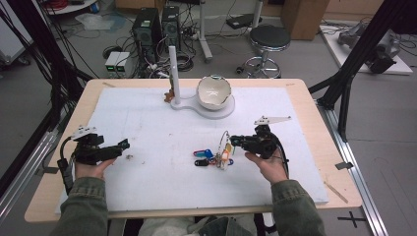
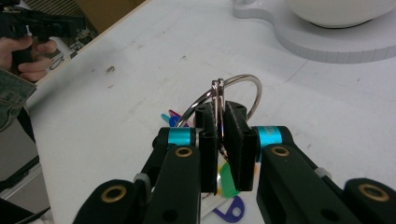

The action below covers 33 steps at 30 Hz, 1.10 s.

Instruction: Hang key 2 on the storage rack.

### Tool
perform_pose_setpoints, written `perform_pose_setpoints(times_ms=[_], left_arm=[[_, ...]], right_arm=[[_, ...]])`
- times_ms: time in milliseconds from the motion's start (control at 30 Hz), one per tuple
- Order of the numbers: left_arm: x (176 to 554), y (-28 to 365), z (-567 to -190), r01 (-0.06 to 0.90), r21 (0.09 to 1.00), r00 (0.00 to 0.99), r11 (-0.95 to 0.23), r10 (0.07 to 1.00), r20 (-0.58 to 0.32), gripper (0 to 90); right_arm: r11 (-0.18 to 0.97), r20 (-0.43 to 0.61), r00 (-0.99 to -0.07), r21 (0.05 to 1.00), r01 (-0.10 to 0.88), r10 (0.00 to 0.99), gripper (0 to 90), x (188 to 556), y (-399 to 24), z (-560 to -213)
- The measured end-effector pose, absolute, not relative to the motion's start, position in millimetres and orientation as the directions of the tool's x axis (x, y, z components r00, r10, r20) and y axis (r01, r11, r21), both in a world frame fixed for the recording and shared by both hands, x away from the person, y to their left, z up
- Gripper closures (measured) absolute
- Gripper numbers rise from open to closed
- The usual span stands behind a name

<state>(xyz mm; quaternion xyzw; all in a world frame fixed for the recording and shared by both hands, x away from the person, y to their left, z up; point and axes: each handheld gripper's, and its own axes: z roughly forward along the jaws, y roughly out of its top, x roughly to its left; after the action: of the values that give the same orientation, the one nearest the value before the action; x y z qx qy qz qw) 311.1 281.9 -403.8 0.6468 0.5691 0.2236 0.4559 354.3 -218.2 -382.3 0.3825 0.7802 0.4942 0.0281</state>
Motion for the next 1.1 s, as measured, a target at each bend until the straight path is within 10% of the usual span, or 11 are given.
perform_pose_setpoints(times_ms=[1100], left_arm=[[311.3,286.4,-403.8,0.528,0.843,0.248,0.101,0.931,-0.267,1.6]], right_arm=[[0.24,0.292,-0.753,0.827,0.508,0.59,87.1,394.9,-181.0,-291.9]])
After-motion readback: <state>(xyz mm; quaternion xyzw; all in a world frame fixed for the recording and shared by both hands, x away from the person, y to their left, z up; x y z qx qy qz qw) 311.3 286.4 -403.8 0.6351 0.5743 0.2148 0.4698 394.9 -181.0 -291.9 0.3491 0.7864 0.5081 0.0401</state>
